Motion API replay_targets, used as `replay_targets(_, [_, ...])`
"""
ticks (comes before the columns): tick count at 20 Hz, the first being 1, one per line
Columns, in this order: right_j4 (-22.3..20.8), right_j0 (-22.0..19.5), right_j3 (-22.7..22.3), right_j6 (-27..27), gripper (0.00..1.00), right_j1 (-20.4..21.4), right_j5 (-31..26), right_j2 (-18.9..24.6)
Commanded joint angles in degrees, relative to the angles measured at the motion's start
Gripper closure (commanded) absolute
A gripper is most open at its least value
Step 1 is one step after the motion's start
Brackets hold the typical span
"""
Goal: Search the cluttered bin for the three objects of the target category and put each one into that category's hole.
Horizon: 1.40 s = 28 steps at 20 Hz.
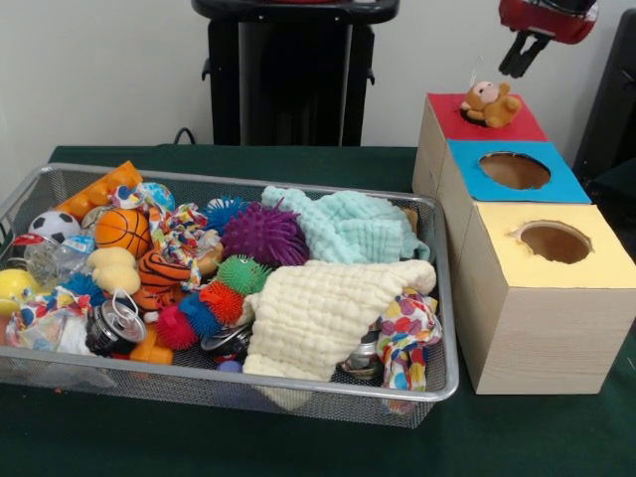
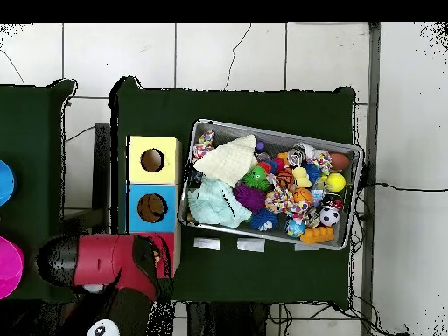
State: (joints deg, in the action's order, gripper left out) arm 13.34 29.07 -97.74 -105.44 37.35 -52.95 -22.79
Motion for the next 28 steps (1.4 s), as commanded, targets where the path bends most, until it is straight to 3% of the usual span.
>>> replay_targets(1, [3.77,-1.09,0.87,-17.36,1.00,0.14,7.46,2.43])
replay_targets(11, [3.11,-0.34,0.11,-16.83,1.00,-2.57,9.82,1.49])
replay_targets(16, [3.75,-0.62,-1.86,-17.74,1.00,-4.10,6.15,1.88])
replay_targets(22, [3.90,0.05,-3.57,-18.38,1.00,-5.99,6.67,1.98])
replay_targets(28, [5.55,-1.67,-4.63,-16.38,1.00,-7.74,5.11,4.96])
